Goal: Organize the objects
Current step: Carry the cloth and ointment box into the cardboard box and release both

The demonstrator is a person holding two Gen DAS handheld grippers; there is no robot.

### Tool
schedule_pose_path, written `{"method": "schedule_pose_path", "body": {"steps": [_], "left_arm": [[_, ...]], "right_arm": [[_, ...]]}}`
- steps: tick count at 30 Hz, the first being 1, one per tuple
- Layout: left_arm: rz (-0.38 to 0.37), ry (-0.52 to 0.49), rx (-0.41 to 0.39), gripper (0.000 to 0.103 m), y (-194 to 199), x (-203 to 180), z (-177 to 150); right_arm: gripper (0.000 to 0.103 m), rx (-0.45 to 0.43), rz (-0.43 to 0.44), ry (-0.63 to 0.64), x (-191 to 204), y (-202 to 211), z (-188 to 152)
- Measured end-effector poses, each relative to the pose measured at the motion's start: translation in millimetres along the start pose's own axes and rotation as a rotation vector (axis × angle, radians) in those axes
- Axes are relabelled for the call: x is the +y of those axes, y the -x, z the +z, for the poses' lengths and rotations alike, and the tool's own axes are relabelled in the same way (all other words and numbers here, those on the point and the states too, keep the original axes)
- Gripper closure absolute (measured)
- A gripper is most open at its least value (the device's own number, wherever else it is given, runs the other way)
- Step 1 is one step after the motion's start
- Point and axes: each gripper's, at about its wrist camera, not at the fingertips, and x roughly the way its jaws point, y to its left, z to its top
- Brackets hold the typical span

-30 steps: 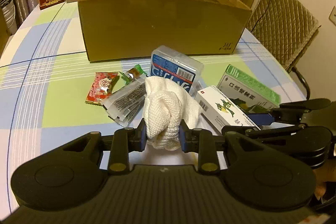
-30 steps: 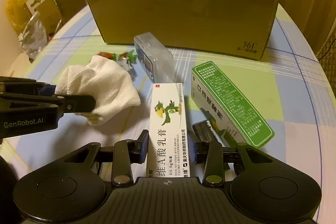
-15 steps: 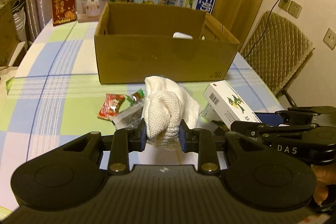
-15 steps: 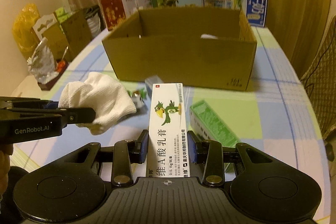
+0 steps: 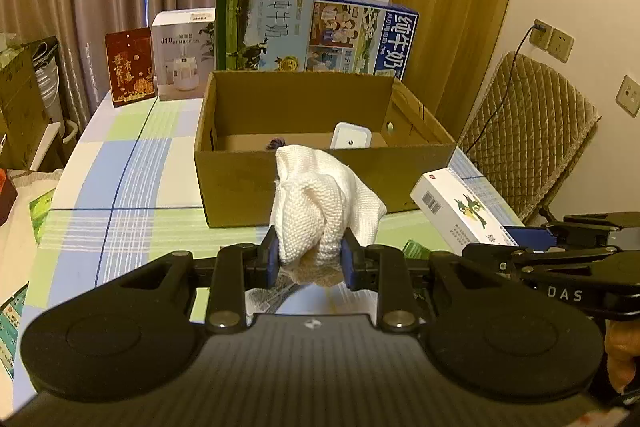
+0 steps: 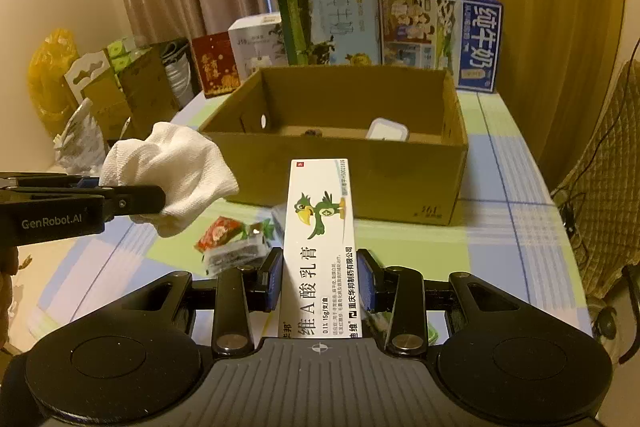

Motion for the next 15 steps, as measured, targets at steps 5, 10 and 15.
{"method": "schedule_pose_path", "body": {"steps": [5,10,15], "left_arm": [[-0.005,-0.005,-0.004,0.078,-1,-1,8],[-0.011,-0.006,-0.004,0.078,-6,-1,15],[-0.029,-0.006,0.003,0.078,-15,5,28]], "right_arm": [[0.068,-0.010,-0.002,0.005,-4,1,10],[0.068,-0.020,0.001,0.011,-8,-2,25],[0.068,-0.038,0.015,0.002,-17,-7,50]]}}
